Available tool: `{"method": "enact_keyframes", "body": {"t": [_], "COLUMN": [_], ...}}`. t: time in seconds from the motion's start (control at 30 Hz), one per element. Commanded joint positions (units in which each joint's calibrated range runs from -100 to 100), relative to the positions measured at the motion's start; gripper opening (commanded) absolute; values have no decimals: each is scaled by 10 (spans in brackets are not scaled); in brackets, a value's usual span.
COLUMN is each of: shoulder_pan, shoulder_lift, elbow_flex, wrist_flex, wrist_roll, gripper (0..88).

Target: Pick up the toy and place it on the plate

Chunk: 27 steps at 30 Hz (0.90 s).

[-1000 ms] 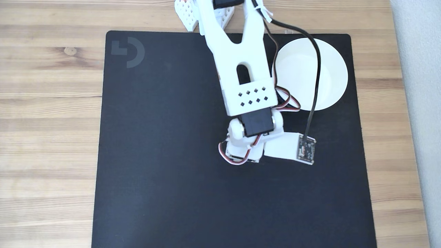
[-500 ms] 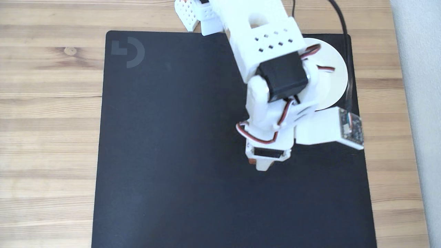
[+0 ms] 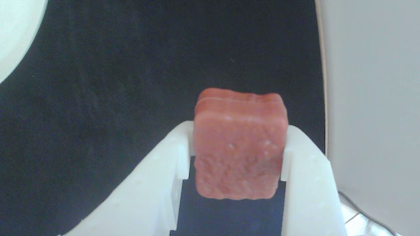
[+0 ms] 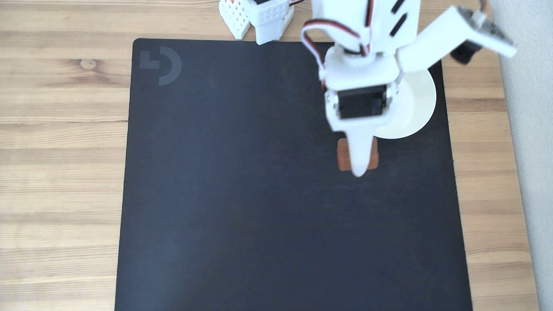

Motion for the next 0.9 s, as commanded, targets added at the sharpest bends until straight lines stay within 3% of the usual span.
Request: {"method": "enact_keyframes", "body": {"t": [0.0, 0.17, 0.37, 0.87], "shoulder_pan": [-60, -153, -217, -229], "shoulder_lift": [-105, -187, -257, -538], "elbow_flex": [121, 295, 432, 798], "wrist_flex": [-83, -217, -257, -283], "wrist_roll": [-3, -4, -24, -42], "gripper": [25, 25, 25, 26]}}
